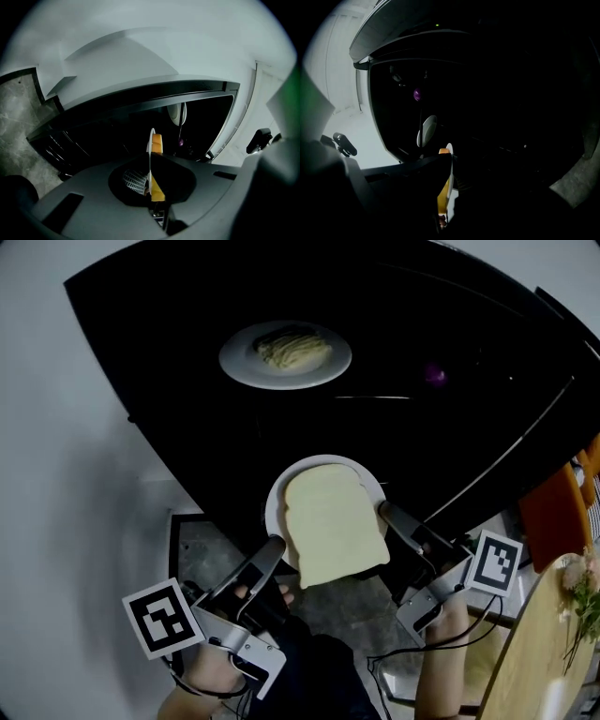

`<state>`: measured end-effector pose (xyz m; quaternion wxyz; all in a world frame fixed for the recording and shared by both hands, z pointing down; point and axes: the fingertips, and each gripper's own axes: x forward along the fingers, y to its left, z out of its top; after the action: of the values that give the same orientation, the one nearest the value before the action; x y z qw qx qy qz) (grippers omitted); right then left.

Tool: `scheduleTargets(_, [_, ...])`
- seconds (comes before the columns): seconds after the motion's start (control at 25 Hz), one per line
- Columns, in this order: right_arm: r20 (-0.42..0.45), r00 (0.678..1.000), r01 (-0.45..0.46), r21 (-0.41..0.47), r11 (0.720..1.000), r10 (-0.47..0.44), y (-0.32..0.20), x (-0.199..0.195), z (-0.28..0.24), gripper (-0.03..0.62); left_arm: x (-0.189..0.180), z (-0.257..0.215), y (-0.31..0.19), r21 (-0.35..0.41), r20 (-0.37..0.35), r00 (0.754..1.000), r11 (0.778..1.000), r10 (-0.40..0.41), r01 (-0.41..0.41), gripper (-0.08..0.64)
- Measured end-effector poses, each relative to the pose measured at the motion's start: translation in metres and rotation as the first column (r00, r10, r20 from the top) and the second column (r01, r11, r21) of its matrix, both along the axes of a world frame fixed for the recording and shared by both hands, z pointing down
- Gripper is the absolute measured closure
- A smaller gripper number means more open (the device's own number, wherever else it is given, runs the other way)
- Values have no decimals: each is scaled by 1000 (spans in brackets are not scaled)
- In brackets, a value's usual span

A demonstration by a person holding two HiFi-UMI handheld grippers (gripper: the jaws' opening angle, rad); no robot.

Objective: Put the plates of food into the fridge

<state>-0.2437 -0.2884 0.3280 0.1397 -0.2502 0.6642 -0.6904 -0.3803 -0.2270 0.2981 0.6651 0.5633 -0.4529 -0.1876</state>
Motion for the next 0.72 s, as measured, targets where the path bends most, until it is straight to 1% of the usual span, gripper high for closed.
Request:
scheduleTargets(0.04, [0,1000,-2,-9,1000,2,-2,2,-7,572,2,-10,-1,-9,1,1000,1000,-18,18,543])
scheduleTargets(0.16, [-5,999,39,-55,998,-39,-5,0,-9,572,3,-17,2,-50,4,995,994,-98,98,541])
scheduleTargets(0.28, [-57,996,68,-94,993,-74,-4,1,-5,572,4,-14,9,-101,-12,988,983,-156,154,542])
scheduleTargets(0.36, [-84,993,74,-103,992,-82,-5,0,-1,572,6,-12,14,-117,-16,982,975,-190,187,543])
scheduleTargets(0.48, [-108,992,56,-111,992,-68,-5,-2,5,572,9,-11,18,-112,-14,973,968,-230,227,543])
scheduleTargets(0.72, [-130,991,-11,-108,994,-3,-8,-3,14,572,11,-6,21,-82,-7,959,956,-282,281,542])
